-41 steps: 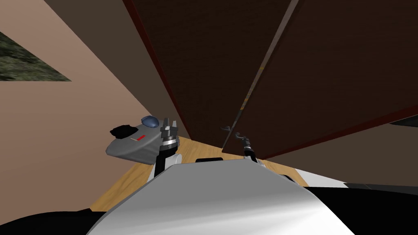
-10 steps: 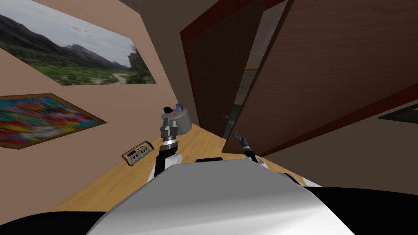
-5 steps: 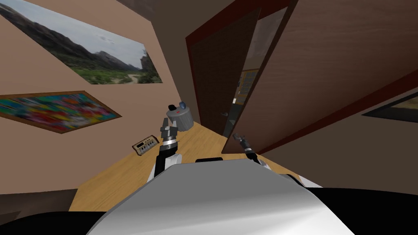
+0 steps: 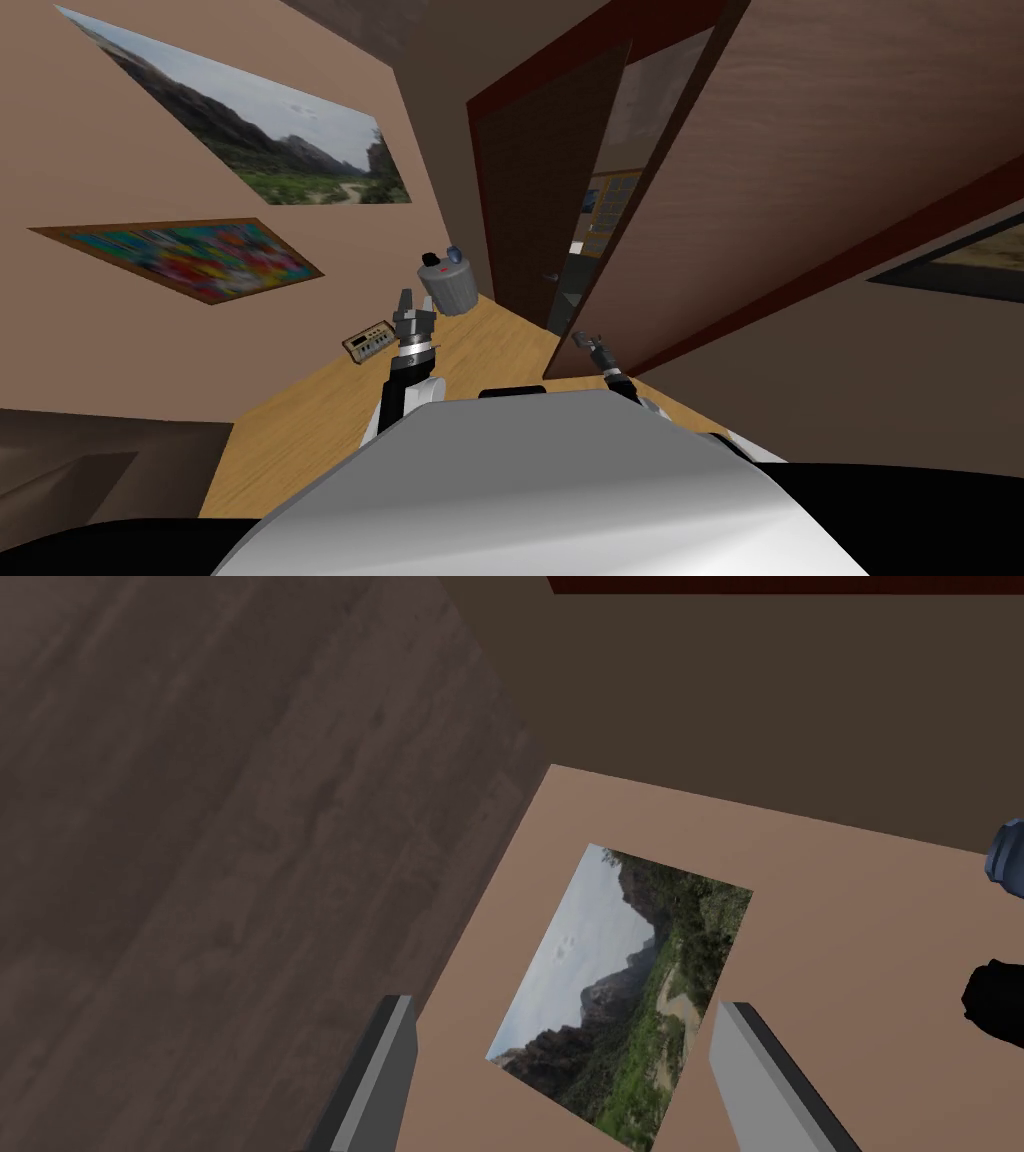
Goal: Pull the door open
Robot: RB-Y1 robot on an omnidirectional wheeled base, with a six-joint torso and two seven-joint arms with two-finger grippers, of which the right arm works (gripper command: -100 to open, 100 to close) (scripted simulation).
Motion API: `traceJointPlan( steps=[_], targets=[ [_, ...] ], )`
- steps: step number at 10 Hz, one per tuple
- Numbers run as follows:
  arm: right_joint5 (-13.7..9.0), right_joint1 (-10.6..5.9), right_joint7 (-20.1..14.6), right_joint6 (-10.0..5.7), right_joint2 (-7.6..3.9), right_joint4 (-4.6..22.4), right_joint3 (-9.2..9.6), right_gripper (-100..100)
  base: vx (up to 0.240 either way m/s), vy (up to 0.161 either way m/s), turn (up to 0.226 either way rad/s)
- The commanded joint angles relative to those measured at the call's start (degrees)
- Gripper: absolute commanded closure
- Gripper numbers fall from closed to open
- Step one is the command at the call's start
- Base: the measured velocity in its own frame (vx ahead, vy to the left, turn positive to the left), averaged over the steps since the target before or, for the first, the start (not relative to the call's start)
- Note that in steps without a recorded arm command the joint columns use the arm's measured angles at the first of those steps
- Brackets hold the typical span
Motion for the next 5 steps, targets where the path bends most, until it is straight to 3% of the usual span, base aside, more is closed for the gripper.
traceJointPlan(
  steps=[1, 3, 5],
  targets=[
    [0.6, 1.47, -0.8, -1.89, -0.29, -0.2, 0.51, 100, -0.220, -0.055, 0.241],
    [1.0, 2.34, -1.4, -3.51, -0.72, 0.0, 0.74, 100, -0.234, -0.072, 0.185],
    [1.1, 2.63, -1.6, -4.04, -0.86, 0.1, 0.81, 100, -0.082, -0.036, 0.027]
  ],
)
